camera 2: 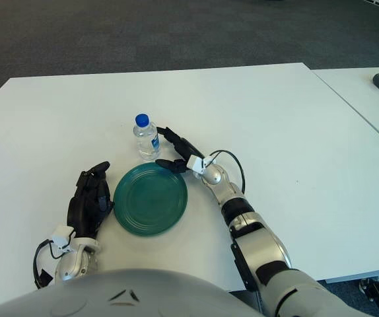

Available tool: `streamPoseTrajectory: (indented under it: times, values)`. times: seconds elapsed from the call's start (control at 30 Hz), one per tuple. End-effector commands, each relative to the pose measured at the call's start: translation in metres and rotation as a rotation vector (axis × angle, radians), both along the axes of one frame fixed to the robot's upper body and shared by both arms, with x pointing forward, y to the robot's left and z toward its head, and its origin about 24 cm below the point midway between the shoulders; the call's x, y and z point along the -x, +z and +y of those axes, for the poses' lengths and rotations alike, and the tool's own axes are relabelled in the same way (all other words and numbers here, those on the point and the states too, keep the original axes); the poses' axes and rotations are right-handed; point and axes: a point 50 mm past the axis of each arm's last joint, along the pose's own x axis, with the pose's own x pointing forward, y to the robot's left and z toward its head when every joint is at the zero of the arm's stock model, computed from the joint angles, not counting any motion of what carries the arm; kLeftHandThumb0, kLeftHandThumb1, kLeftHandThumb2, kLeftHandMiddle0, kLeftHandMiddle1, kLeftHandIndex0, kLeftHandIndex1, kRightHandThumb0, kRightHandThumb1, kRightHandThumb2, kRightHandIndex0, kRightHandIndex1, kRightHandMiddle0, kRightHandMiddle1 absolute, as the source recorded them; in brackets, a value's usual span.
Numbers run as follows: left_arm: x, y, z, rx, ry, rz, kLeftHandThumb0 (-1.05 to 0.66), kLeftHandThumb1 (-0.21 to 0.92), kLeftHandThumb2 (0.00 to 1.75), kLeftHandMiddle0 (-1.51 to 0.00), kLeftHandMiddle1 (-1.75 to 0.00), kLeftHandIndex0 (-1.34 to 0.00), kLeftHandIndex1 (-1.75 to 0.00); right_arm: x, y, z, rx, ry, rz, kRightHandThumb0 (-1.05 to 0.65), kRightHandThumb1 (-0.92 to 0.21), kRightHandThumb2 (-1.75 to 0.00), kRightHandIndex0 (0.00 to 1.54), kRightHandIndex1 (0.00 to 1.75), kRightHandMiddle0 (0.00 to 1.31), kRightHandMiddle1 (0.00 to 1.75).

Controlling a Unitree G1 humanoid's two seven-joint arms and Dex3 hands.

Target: Put the bottle into the plate.

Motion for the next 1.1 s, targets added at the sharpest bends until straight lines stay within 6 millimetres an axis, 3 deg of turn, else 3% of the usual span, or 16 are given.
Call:
streamPoseTrajectory:
  times: [0.0, 0.63, 1.07]
  values:
    - [0.001, -0.007, 0.002, 0.009, 0.025, 0.052, -0.64, 0.92, 0.67, -0.57, -0.36, -0.20, -0.90, 0.003, 0.004, -0.001, -0.047, 0.024, -0.006, -1.05, -0.92, -0.60, 0.25, 0.02, 0.00, 0.55]
    - [-0.003, -0.010, 0.002, 0.001, 0.026, 0.053, -0.65, 0.92, 0.71, -0.55, -0.33, -0.18, -0.90, -0.004, 0.007, 0.008, -0.065, 0.076, 0.036, -1.05, -0.92, -0.51, 0.27, 0.02, 0.00, 0.56]
    - [-0.002, -0.010, 0.003, -0.020, 0.060, 0.057, -0.67, 0.92, 0.69, -0.55, -0.33, -0.17, -0.89, -0.007, 0.008, 0.017, -0.097, 0.123, 0.101, -1.03, -0.92, -0.31, 0.31, 0.02, 0.00, 0.58]
